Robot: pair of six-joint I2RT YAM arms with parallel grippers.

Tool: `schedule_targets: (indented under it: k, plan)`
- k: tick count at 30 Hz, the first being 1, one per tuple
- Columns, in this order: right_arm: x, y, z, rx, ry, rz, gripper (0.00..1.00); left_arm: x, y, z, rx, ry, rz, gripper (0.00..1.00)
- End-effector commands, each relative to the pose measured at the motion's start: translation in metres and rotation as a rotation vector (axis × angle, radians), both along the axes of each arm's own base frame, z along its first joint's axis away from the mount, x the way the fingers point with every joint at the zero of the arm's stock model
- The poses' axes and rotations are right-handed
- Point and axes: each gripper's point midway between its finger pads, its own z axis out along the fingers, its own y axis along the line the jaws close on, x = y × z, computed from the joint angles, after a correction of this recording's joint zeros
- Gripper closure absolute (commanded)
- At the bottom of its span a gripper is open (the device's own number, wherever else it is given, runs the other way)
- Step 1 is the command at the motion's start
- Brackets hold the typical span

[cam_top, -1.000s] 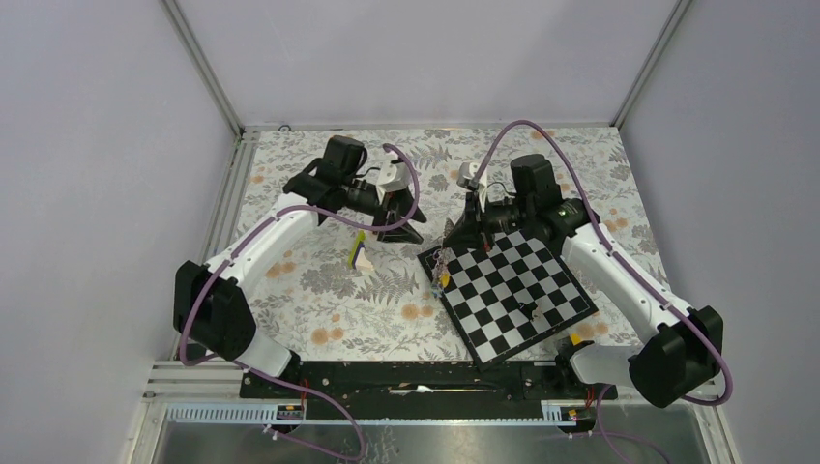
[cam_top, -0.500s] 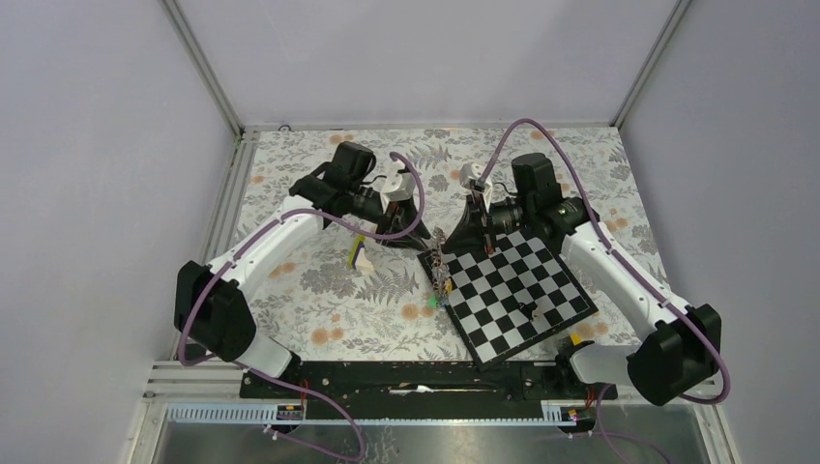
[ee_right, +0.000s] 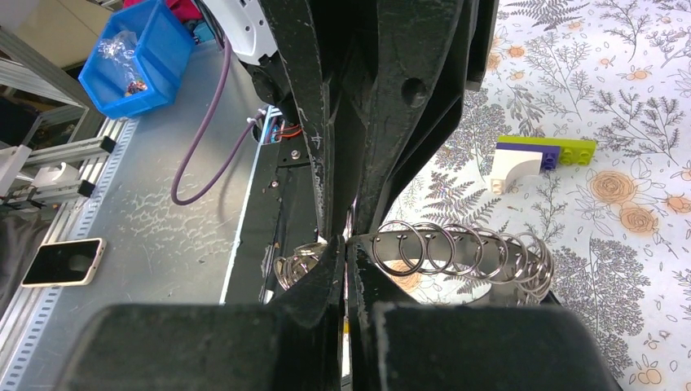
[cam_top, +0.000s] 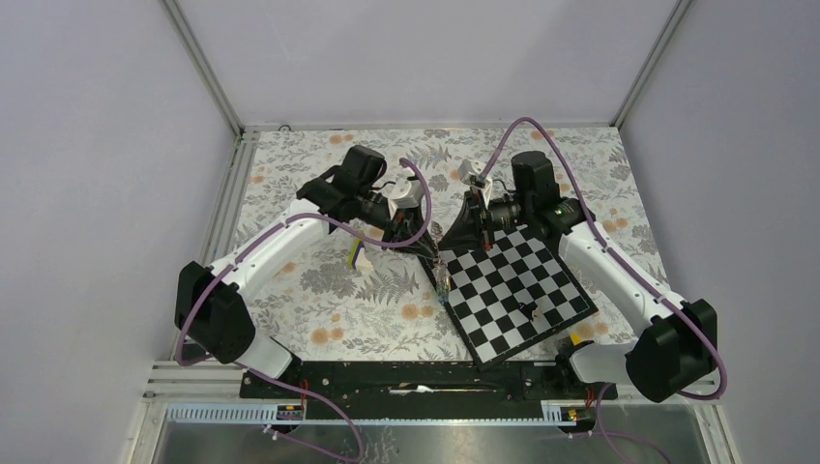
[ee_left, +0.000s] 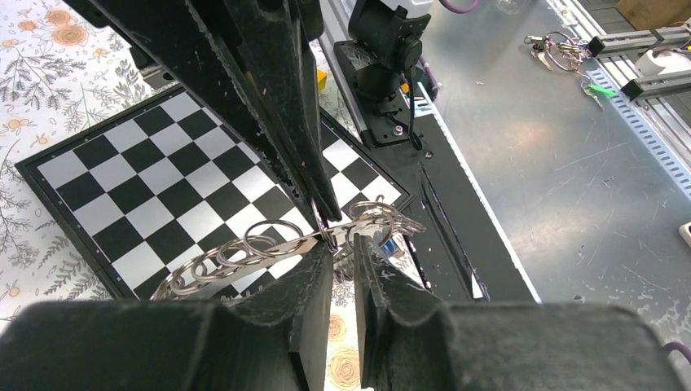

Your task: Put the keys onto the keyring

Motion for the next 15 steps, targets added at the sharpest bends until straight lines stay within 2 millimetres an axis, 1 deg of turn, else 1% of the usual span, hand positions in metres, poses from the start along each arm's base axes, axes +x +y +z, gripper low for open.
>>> schedule_targets:
  k: [1,7,11,13,15]
  plan:
    - [0.0001,0.0009,0.0076,0.038,-0.032,0.020,1.00,-0.0110,0.0003,0.0368,-0.092,-0.070,-0.048,0.80]
    - [0.0006,-0.0002,0.0020,0.026,-0.036,0.007,1.00,-0.0052,-0.0017,0.0426,-0.088,-0.092,-0.028,0.86]
    - [0.0017,-0.0003,0.0017,0.023,-0.041,-0.001,1.00,-0.0036,-0.0035,0.0423,-0.084,-0.088,-0.024,0.90]
    - [0.0020,-0.0006,0.0010,0.022,-0.041,-0.005,1.00,-0.0016,-0.0058,0.0438,-0.088,-0.085,-0.017,0.94]
    - [0.0023,-0.0006,0.0001,0.021,-0.041,-0.008,1.00,-0.0014,-0.0070,0.0444,-0.086,-0.080,-0.014,1.00]
